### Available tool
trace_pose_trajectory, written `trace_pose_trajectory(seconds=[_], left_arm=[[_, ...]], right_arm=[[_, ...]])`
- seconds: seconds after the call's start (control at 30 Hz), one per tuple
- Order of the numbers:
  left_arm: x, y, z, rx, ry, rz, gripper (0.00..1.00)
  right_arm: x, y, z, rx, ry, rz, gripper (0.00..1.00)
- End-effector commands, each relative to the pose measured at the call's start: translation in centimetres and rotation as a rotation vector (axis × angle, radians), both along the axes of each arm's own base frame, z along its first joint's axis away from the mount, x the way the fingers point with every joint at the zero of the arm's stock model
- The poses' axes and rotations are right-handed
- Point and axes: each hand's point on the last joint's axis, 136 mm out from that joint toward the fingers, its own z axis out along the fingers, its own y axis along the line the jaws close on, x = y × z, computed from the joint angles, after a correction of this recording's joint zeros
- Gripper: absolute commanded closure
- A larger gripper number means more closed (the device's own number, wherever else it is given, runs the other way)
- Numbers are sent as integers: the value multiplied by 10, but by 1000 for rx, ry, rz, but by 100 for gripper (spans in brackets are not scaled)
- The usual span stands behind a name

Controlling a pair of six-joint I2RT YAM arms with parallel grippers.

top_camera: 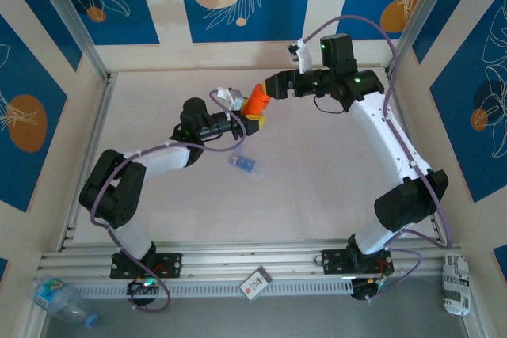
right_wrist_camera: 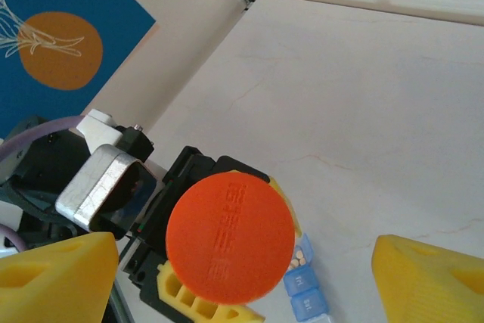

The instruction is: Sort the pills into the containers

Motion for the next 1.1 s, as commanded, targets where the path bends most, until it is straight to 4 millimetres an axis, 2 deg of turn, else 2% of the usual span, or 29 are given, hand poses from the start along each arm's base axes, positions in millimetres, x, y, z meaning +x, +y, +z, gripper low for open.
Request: trace_pose_trajectory(seconds=[0.0,0.27,0.47,0.6,0.77,0.9,0.97,1.07], left_arm=[[-4,-3,20,-45,-40,-63,100],[-4,-4,20,-45,-34,-69,100],[-3,-4,20,-45,-35,-66,100],[-3,-4,20,-45,-36,-67,100],[-3,-4,21,-47,-39,-66,100],[-2,-3,23,-49,-45,-59,100],[0,-2,24,-51,-47,-45,100],[6,1,27,-52,-56,6,100]], right_arm=[[-7,10,1,-3,-9,74,14],[-7,19,-7,6,25,95,21],[-7,22,-11,21,52,113,39],[-9,25,-16,23,71,126,42],[-10,27,-24,19,92,123,57],[-9,30,-32,11,122,100,62],[-8,32,-41,-4,152,65,66],[-9,37,-57,-39,192,-1,67]])
